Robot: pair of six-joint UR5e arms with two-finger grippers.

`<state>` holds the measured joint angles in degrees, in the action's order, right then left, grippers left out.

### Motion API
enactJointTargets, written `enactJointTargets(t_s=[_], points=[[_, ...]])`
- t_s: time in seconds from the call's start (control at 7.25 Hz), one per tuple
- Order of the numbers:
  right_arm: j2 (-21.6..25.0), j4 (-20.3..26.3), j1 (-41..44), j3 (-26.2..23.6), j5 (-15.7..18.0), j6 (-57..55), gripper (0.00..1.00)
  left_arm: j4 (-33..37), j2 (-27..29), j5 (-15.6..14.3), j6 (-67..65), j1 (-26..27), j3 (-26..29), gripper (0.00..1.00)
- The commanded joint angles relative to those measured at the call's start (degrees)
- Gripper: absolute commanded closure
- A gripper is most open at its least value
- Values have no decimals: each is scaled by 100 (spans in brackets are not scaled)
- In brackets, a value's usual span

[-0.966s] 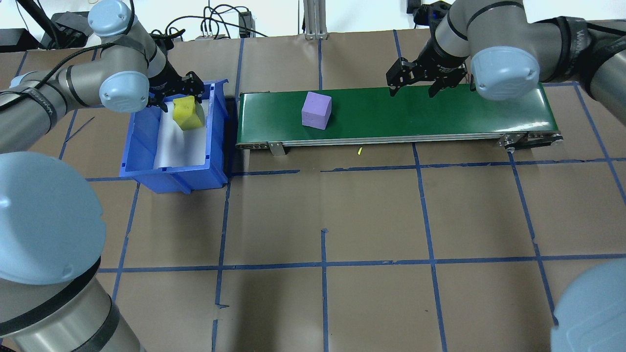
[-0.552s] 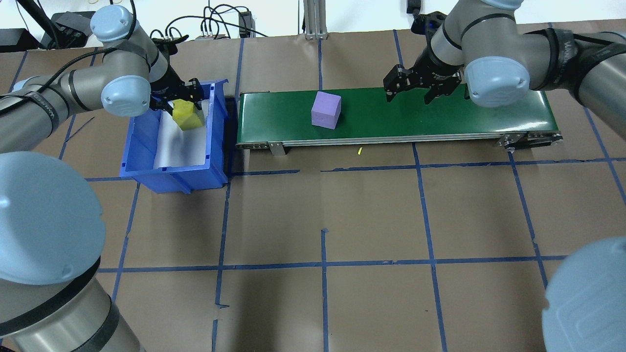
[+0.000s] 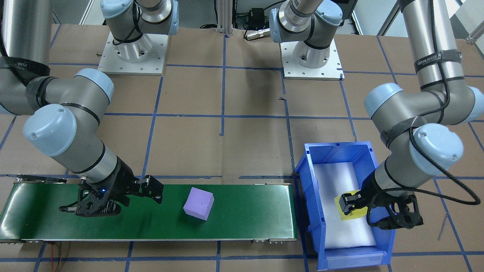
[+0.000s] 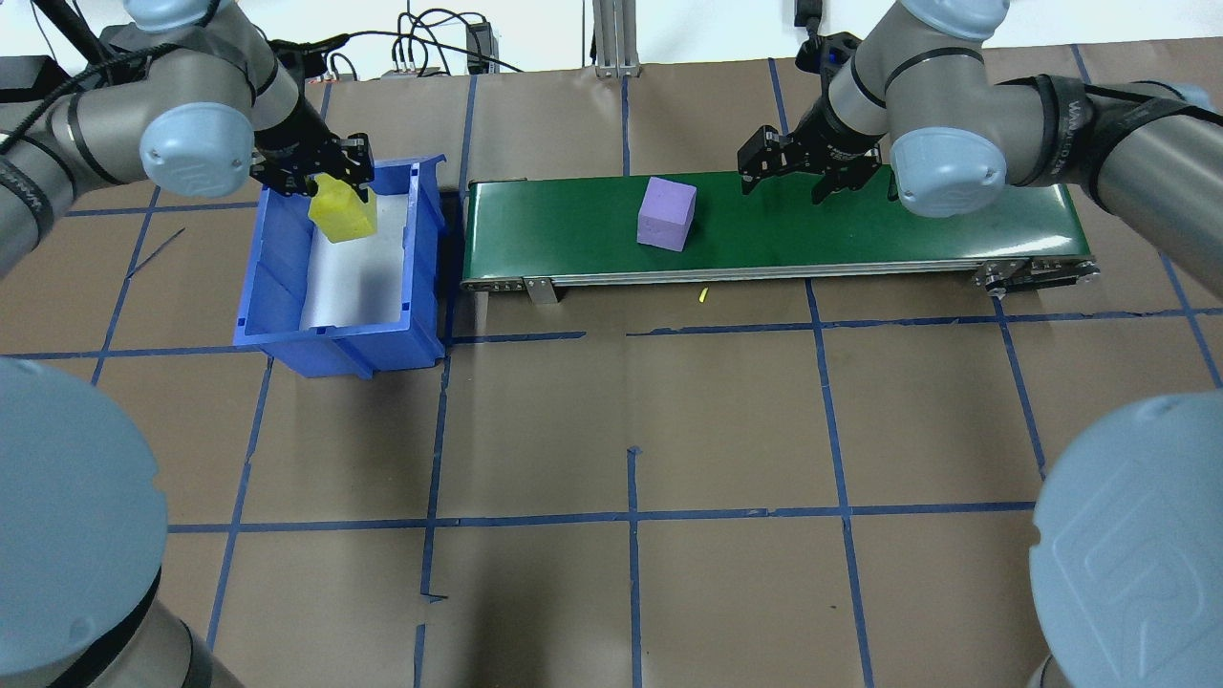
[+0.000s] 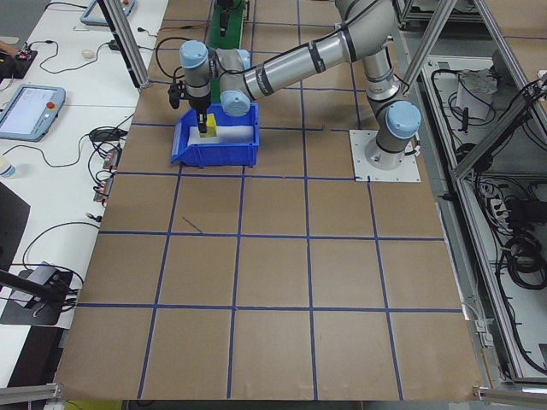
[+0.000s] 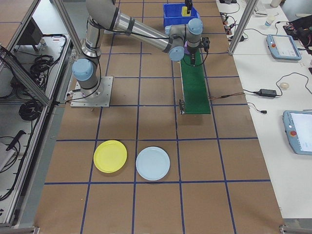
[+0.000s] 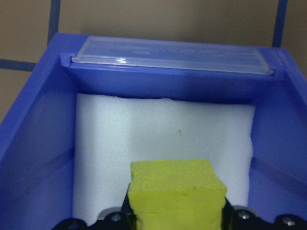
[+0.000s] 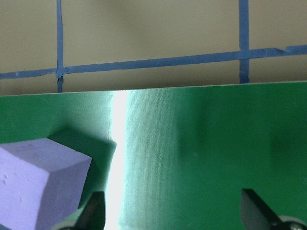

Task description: Move block left to right into plate

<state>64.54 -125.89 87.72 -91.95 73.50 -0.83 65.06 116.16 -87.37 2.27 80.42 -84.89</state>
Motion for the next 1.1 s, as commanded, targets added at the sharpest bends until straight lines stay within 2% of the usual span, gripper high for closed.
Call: enactJointTargets(t_s=[0.0,0.14,0.41,0.55,0.69,0.97], points=[[-73,-94,0,37,-3,-380,0,550,-583,289,-42,288,25,74],[-108,-94,0,150,6,-531,0,603,-707,639,-103,542,51,74],[-223,-85,0,309,15,-1075,0,561,-700,625,-104,1114,-18,73],[-223,-76,0,283,67,-1103,0,534,-560,582,-69,1282,-97,73],[-214,-50,0,274,76,-1321,0,299,-307,259,-69,1414,-98,73],[-214,-6,0,222,102,-1507,0,-2,-129,-6,-78,1582,-107,73]])
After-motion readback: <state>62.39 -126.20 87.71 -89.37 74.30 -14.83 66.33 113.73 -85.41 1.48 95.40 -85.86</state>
